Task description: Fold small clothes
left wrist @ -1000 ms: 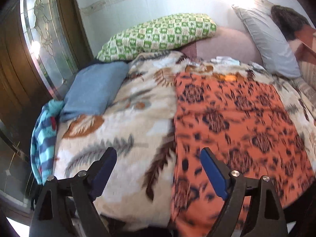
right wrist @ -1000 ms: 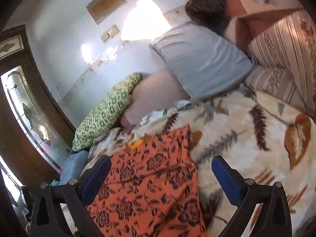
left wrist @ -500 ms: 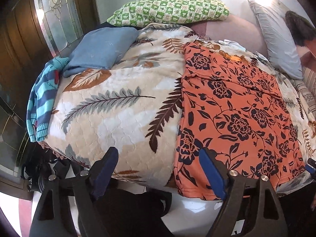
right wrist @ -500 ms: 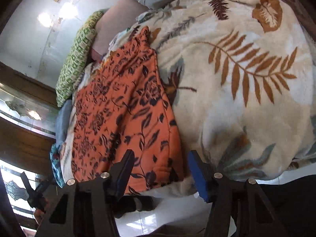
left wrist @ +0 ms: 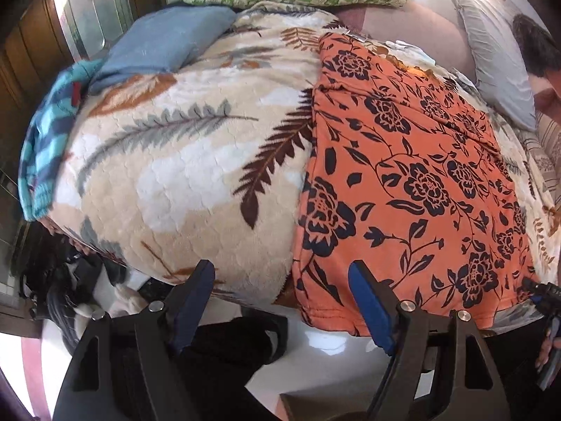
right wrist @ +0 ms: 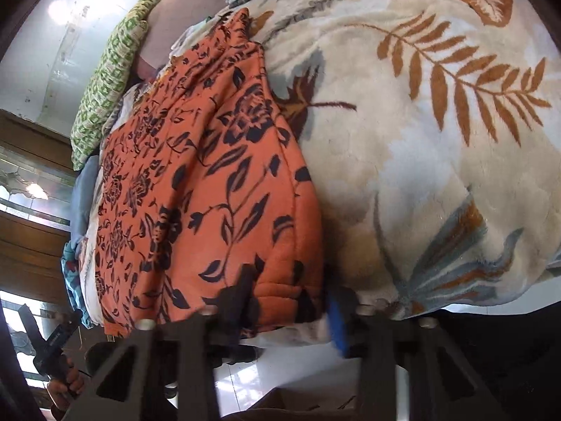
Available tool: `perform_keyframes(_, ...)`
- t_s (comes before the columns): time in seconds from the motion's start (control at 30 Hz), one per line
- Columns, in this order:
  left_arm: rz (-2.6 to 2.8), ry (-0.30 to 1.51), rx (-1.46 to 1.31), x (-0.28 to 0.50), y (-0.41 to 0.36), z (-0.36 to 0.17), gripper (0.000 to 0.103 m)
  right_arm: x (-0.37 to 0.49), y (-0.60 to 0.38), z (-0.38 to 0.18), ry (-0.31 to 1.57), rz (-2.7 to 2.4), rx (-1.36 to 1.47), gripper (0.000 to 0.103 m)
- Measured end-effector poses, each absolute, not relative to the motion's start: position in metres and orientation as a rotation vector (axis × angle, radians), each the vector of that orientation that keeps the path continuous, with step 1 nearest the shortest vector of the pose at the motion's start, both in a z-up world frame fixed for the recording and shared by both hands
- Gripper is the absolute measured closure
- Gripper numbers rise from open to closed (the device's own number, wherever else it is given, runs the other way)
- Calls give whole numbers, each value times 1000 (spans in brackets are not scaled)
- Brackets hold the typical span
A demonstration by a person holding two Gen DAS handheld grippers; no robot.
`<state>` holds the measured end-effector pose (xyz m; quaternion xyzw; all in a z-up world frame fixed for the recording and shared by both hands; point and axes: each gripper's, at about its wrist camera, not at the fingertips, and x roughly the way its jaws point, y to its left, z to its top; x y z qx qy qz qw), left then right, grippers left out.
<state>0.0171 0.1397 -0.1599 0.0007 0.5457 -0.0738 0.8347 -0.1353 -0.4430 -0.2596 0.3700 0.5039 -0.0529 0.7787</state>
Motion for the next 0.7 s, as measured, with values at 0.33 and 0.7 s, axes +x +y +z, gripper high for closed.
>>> perform_keyframes(0.33, -255, 1177, -8, 23, 122, -182, 44, -144, -452, -259, 1078, -127, 816, 79)
perform_keyframes(0.7, -268, 1243, -9, 25, 125, -211, 93, -139, -453, -262, 1098, -124, 820, 78)
